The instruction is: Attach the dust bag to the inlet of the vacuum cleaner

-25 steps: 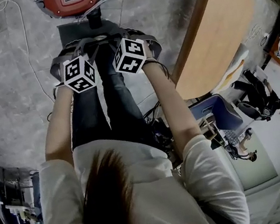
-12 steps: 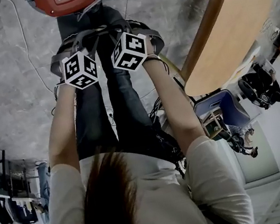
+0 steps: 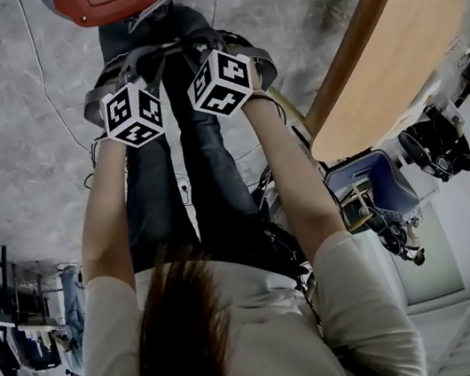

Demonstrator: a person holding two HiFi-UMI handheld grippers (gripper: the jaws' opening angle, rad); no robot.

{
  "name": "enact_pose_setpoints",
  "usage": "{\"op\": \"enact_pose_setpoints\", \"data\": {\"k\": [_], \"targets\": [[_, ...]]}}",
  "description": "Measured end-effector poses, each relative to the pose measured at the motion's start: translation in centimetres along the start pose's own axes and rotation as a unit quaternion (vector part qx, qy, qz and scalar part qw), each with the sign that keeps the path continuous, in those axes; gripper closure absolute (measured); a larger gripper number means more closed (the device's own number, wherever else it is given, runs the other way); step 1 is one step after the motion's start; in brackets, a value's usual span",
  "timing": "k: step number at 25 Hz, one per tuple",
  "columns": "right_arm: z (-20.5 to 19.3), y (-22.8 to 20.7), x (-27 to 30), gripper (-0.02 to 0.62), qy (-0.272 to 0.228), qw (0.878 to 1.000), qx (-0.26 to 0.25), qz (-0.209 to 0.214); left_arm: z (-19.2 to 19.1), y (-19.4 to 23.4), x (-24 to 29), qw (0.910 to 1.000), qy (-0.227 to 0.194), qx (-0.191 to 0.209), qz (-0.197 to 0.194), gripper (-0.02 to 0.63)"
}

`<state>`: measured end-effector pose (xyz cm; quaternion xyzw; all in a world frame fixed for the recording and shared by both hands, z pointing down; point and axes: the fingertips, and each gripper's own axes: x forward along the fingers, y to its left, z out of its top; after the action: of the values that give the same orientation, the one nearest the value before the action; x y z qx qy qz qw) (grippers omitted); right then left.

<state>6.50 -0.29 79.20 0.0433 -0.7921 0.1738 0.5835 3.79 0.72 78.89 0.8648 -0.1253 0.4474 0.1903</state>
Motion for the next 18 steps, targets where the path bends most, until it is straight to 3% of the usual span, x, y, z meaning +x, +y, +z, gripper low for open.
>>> {"op": "enact_pose_setpoints", "data": {"k": [18], "targets": [[-0.8,-0.5,1.7,0.549,0.004,0.999,0.024,-0.026,-0.6,0.8,1.6,0.9999,0.011,0.004,-0.004,0.558]]}}
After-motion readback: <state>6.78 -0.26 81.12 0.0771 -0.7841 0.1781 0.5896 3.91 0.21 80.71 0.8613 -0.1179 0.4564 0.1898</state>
